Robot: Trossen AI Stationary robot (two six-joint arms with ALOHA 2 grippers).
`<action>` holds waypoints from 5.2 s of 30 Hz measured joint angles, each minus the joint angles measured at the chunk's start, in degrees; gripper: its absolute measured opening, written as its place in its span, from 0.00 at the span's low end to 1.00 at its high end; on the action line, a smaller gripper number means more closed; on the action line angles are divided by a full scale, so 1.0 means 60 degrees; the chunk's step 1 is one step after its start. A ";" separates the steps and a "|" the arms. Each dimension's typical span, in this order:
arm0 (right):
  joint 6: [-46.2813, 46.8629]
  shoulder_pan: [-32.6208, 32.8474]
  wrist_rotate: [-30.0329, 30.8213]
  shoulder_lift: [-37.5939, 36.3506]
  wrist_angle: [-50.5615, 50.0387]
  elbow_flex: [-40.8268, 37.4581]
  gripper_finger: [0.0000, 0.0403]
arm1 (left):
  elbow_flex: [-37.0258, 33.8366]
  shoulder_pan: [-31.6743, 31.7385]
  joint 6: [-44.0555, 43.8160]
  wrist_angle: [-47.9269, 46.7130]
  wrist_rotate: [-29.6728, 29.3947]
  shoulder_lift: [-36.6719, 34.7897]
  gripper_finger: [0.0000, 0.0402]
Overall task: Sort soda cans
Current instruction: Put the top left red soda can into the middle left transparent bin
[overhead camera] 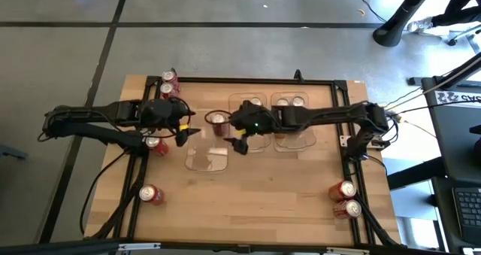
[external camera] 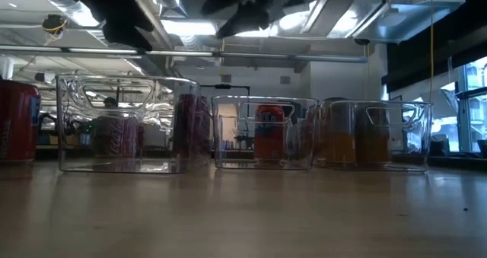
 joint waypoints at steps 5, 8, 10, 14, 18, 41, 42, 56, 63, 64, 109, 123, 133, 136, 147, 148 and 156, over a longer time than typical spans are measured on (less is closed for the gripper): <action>0.0183 -0.0097 0.1031 -0.0687 0.0748 -0.1999 0.97 | 0.0002 0.0159 0.1313 0.0221 -0.0166 0.0003 0.86; 0.0311 -0.0364 0.1642 -0.1431 0.1930 -0.3561 0.97 | 0.0001 0.0282 0.2067 0.0339 -0.0603 0.0003 0.86; 0.0331 -0.0582 0.1761 -0.1887 0.2734 -0.4568 0.97 | 0.0002 0.0402 0.2159 0.0697 -0.0908 0.0003 0.86; 0.0339 -0.0904 0.1632 -0.2673 0.4030 -0.5782 0.97 | 0.0002 0.0862 0.2518 0.1187 -0.1551 -0.0004 0.86; 0.0290 -0.0951 0.1605 -0.3142 0.4145 -0.6234 0.97 | 0.0002 0.1723 0.2667 0.1471 -0.1702 0.0090 0.86; 0.1434 0.0092 0.1348 -0.3220 0.3875 -0.6274 0.97 | 0.0001 0.4944 0.0520 0.1419 -0.1899 0.0136 0.97; 0.1440 0.0161 0.1401 -0.3220 0.3875 -0.6274 0.97 | -0.0001 0.5025 0.0417 0.1194 -0.1897 0.0134 0.97; 0.1280 0.0378 0.2191 -0.3213 0.3906 -0.6274 0.97 | 0.0997 0.5419 -0.0842 -0.0364 -0.1454 0.1352 0.96; 0.1084 0.0378 0.2273 -0.3213 0.3911 -0.6274 0.97 | 0.3406 0.5952 -0.1391 -0.3873 -0.1427 0.3352 0.95; 0.1009 0.0378 0.2276 -0.3210 0.3915 -0.6274 0.97 | 0.3464 0.5993 -0.1564 -0.4221 -0.1433 0.3519 0.95; 0.0813 0.0393 0.1445 -0.2714 0.3912 -0.6267 0.97 | 0.2916 0.8180 -0.1336 -0.4391 -0.1659 0.6436 0.95; 0.0813 0.0393 0.1409 -0.2714 0.3875 -0.6267 0.97 | 0.2920 0.8418 -0.0696 -0.4379 -0.1138 0.7150 0.91; 0.0813 0.0393 0.1409 -0.2714 0.3907 -0.6267 0.97 | 0.2931 0.8154 -0.0279 -0.4397 -0.1230 0.7132 0.78; 0.0752 0.0393 0.1409 -0.2714 0.3882 -0.6267 0.97 | 0.2931 0.7932 -0.0079 -0.4408 -0.1280 0.7127 0.78; 0.0653 0.0393 0.1409 -0.2718 0.3868 -0.6267 0.97 | 0.2894 0.6757 -0.0166 -0.4688 -0.1177 0.5718 0.78; 0.0649 0.0393 0.1409 -0.2718 0.3868 -0.6271 0.97 | 0.2902 0.6630 -0.0212 -0.4782 -0.1211 0.5480 0.78; 0.0426 0.0389 0.1413 -0.2721 0.3967 -0.6271 0.97 | 0.3418 0.5419 -0.0505 -0.5331 -0.1210 0.3657 0.78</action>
